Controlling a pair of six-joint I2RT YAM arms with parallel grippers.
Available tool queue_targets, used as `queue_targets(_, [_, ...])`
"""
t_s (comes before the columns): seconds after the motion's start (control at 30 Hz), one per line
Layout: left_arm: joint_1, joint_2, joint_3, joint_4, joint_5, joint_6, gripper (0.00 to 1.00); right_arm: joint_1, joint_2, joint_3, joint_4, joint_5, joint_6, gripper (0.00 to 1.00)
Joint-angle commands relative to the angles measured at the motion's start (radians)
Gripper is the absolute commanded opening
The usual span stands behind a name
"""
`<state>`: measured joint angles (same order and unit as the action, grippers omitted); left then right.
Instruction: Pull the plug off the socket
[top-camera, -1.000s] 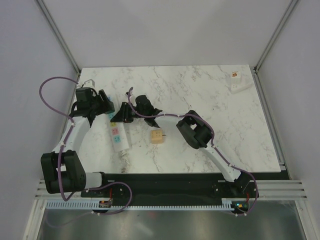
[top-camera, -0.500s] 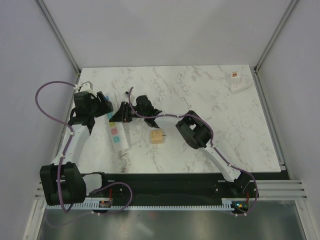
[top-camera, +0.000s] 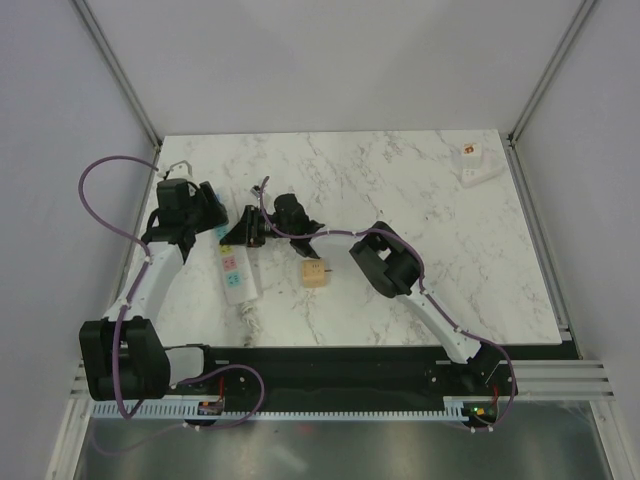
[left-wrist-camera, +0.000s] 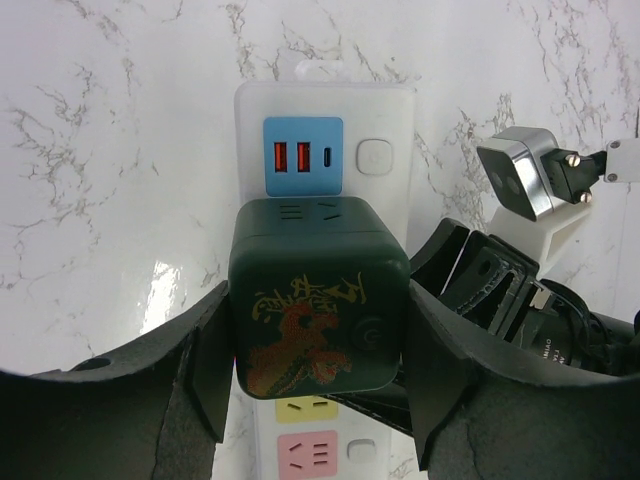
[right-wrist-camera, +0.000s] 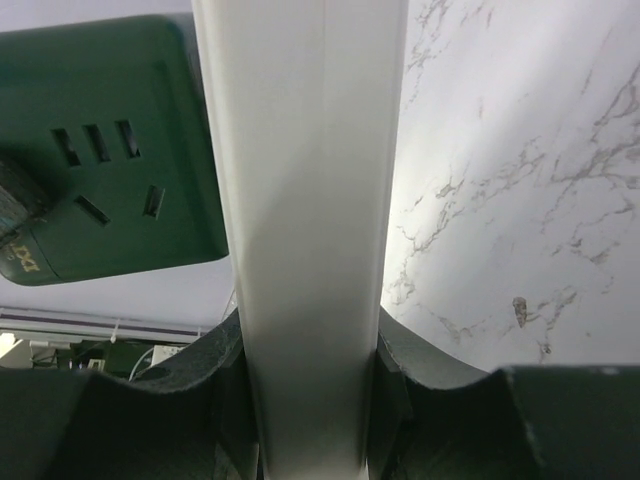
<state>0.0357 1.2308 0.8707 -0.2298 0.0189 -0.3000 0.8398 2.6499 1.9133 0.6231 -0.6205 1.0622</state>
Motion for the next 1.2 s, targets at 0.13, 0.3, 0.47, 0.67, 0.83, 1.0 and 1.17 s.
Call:
queue_targets(0.13, [-0.020,-0.033,0.033,-0.005,0.163,0.013,0.02,-0.067,0.033,-0.045,-0.290,0.286,-0.139,0.00])
queue_targets(0.3, [-0.017,-0.066,0.011,0.024,0.136,-0.010,0.02,-0.067,0.024,-0.040,-0.315,0.306,-0.151,0.00])
queue_targets(0.47, [-0.025,-0.201,-0.012,-0.002,-0.060,0.010,0.02,-0.068,0.018,-0.037,-0.352,0.329,-0.156,0.00])
queue_targets(0.67, [-0.167,-0.275,-0.044,0.040,-0.033,0.038,0.02,-0.068,0.044,-0.004,-0.355,0.305,-0.125,0.00])
queue_targets(0.83, [-0.188,-0.252,-0.039,0.043,-0.030,0.042,0.02,-0.076,0.070,0.010,-0.293,0.237,-0.076,0.00])
queue_targets(1.0, [-0.186,-0.246,-0.035,0.029,-0.063,0.047,0.02,-0.070,0.058,0.032,-0.319,0.222,-0.140,0.00])
queue_targets(1.17, [-0.192,-0.254,-0.036,0.023,-0.074,0.048,0.02,-0.059,0.050,0.047,-0.321,0.223,-0.202,0.02])
